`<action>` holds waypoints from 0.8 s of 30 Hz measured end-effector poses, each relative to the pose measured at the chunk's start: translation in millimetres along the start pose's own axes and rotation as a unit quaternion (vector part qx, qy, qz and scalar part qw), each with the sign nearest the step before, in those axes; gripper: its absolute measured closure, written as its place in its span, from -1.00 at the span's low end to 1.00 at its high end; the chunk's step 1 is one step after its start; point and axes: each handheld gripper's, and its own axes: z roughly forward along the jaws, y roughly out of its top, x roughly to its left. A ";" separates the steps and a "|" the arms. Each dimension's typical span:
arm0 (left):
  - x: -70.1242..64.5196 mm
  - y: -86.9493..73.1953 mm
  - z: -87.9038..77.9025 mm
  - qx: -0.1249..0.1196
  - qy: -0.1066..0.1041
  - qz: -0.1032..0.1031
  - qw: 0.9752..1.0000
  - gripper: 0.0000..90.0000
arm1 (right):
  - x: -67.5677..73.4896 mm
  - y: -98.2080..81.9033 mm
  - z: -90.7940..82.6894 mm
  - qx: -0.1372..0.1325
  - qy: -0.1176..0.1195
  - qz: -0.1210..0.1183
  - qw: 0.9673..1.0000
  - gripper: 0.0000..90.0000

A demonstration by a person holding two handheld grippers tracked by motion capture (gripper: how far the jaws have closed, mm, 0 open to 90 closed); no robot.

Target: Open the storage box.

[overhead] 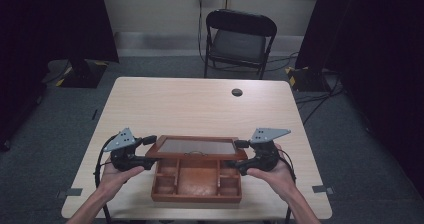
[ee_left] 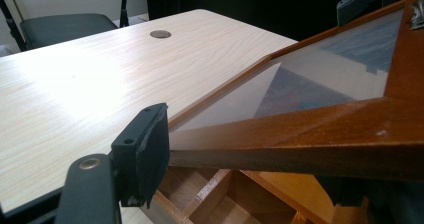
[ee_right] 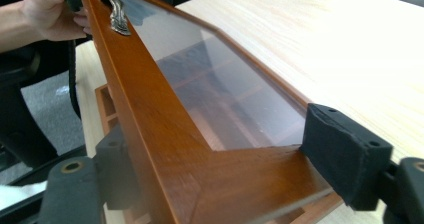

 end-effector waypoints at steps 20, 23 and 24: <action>13.7 14.4 8.9 -0.008 -0.003 -0.016 1.000 -0.17 | -24.1 9.9 2.4 -0.051 -0.002 0.042 0.998 -0.07; 15.3 14.9 10.4 -0.008 -0.004 -0.016 1.000 -0.15 | -25.4 10.7 4.6 -0.051 -0.004 0.044 0.998 -0.07; 15.5 15.1 11.3 -0.010 -0.004 -0.020 1.000 -0.13 | -25.8 10.9 4.7 -0.052 -0.007 0.044 0.998 -0.08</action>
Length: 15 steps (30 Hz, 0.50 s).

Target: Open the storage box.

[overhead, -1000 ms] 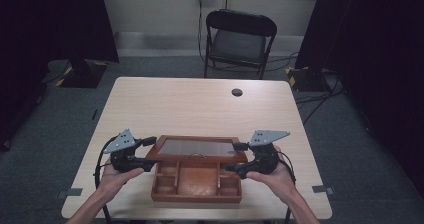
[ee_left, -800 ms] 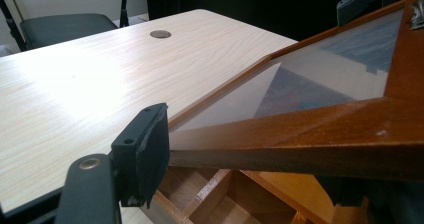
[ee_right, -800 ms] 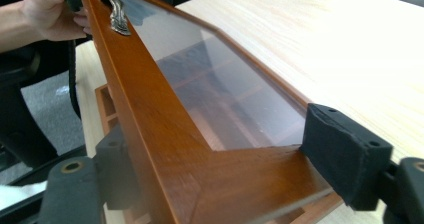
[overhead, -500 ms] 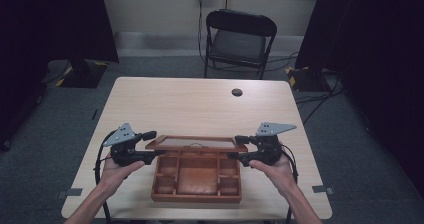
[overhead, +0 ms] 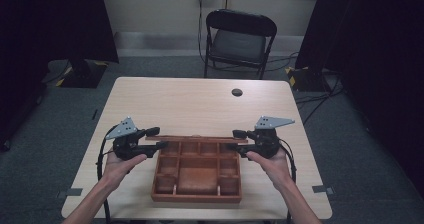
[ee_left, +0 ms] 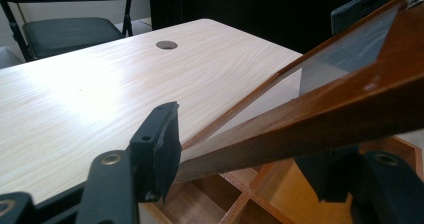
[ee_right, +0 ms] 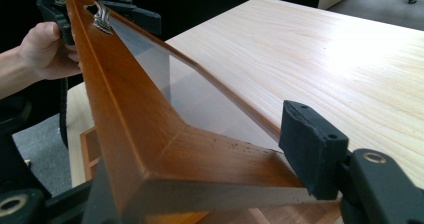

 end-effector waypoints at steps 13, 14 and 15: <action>5.1 8.2 10.2 0.005 0.000 0.003 1.000 -0.05 | -10.9 0.5 0.3 -0.016 -0.020 0.018 1.000 -0.05; 5.5 8.0 10.6 0.004 0.003 0.002 1.000 -0.05 | -11.5 0.6 0.7 -0.017 -0.019 0.018 1.000 -0.05; 6.1 7.9 10.8 0.005 0.002 0.001 1.000 -0.05 | -12.1 0.8 1.2 -0.018 -0.019 0.019 0.999 -0.05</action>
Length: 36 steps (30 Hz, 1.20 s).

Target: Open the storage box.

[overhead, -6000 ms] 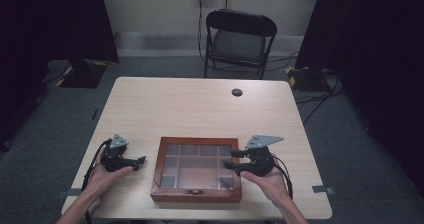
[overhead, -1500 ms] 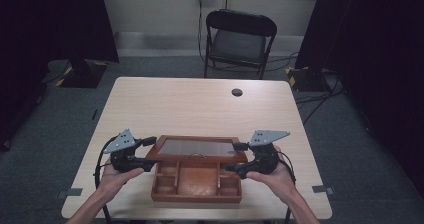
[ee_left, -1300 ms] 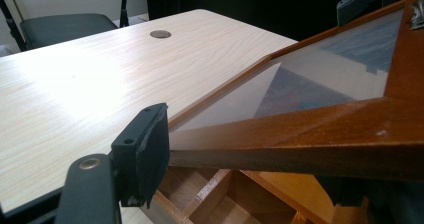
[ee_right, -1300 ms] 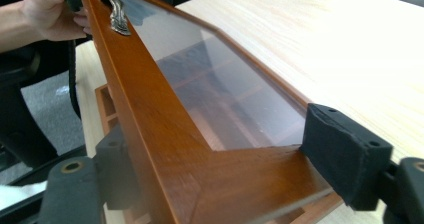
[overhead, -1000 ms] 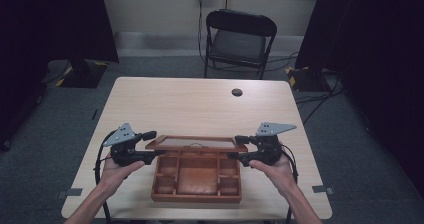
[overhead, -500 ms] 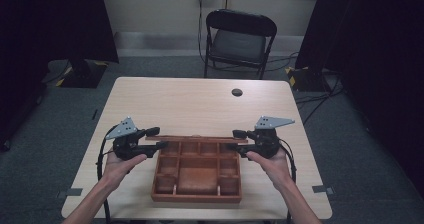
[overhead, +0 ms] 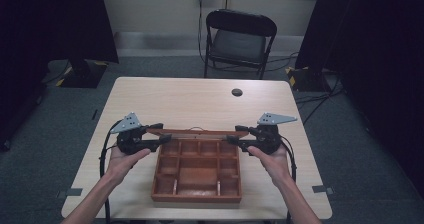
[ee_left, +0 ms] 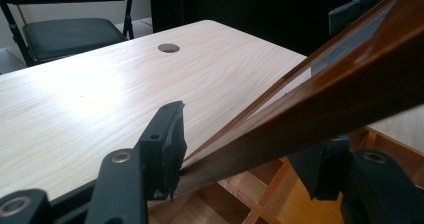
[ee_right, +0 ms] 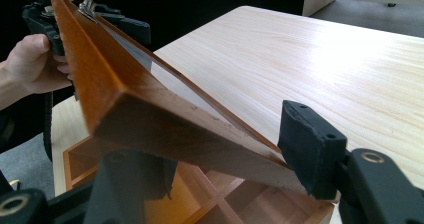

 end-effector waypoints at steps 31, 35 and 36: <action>15.4 -0.8 12.0 0.011 0.007 -0.012 1.000 0.03 | -17.7 -3.7 18.4 0.007 -0.020 0.011 1.000 -0.06; 17.8 0.6 14.0 0.011 0.011 -0.013 1.000 0.04 | -20.9 -3.7 19.7 0.003 -0.026 0.012 1.000 -0.03; 18.9 0.4 14.7 0.011 0.013 -0.012 1.000 0.05 | -21.9 -3.8 20.0 0.002 -0.026 0.012 1.000 -0.03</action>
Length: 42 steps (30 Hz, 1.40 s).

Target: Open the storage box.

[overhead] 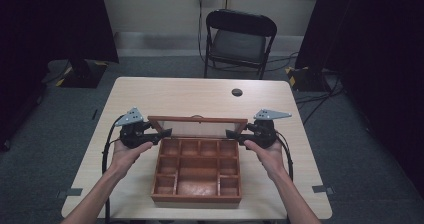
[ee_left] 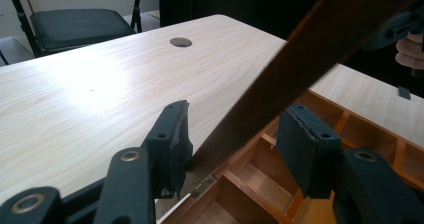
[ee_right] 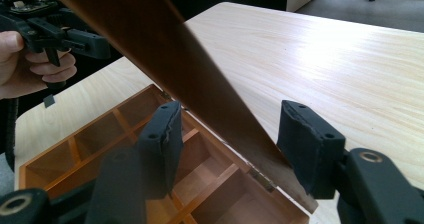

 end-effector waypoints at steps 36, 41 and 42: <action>18.9 -5.9 17.7 0.004 0.007 -0.018 1.000 0.13 | -24.5 -7.9 27.6 0.004 -0.004 0.012 1.000 0.07; 19.7 -7.5 19.6 0.000 0.008 -0.025 1.000 0.13 | -25.2 -7.7 28.6 0.002 -0.005 0.012 1.000 0.07; 20.0 -7.5 20.0 -0.002 0.007 -0.027 1.000 0.13 | -25.7 -7.7 29.1 0.001 -0.006 0.013 1.000 0.07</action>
